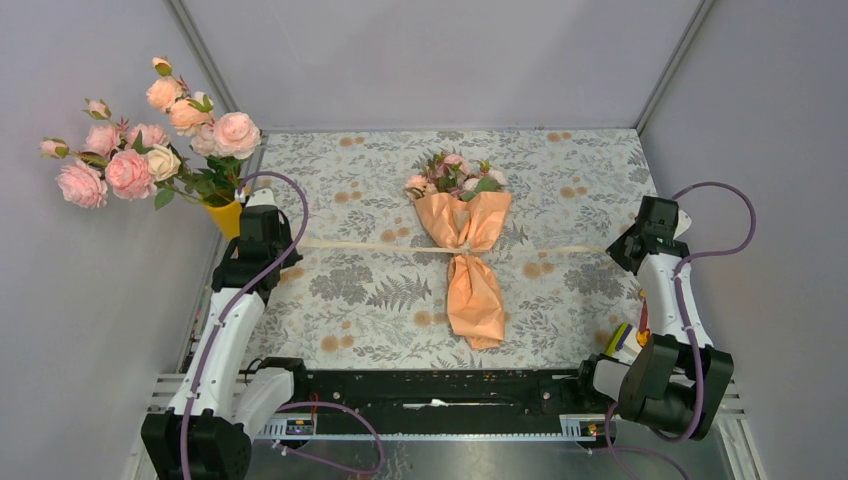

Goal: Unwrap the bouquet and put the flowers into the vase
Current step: Untie the ribbon from the wrapping paper.

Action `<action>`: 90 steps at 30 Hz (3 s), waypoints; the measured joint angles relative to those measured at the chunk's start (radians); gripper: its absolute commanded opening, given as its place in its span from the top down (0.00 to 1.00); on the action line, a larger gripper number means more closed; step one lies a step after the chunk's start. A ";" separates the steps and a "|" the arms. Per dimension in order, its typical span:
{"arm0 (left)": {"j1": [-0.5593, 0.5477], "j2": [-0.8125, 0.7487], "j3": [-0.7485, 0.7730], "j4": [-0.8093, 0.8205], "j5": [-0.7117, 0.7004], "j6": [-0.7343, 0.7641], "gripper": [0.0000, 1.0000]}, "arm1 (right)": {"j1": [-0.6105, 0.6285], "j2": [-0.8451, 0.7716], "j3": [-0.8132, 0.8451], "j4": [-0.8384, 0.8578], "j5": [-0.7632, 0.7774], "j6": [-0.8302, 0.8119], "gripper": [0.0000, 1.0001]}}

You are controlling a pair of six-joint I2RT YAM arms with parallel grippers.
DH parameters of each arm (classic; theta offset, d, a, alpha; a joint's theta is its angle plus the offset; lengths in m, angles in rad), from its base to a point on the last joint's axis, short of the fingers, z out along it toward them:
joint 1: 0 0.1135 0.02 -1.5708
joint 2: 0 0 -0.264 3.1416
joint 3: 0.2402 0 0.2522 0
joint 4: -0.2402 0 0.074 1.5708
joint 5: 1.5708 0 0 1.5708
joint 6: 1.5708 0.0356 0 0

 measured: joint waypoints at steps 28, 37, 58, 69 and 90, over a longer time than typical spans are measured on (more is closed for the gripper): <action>0.021 -0.075 0.001 -0.039 -0.140 0.064 1.00 | -0.020 -0.012 0.008 -0.011 0.056 0.000 1.00; 0.024 -0.090 0.001 -0.042 -0.191 0.070 1.00 | -0.027 -0.013 0.029 -0.013 0.088 0.000 1.00; -0.031 -0.295 -0.040 -0.018 0.141 0.114 0.19 | -0.028 -0.108 0.027 0.004 -0.195 -0.056 0.28; -0.439 -0.159 -0.079 0.151 0.222 -0.006 0.19 | 0.277 -0.079 -0.002 0.090 -0.415 -0.079 0.38; -0.629 0.550 0.066 0.633 0.445 -0.211 0.32 | 0.698 0.261 -0.007 0.298 -0.428 0.008 0.49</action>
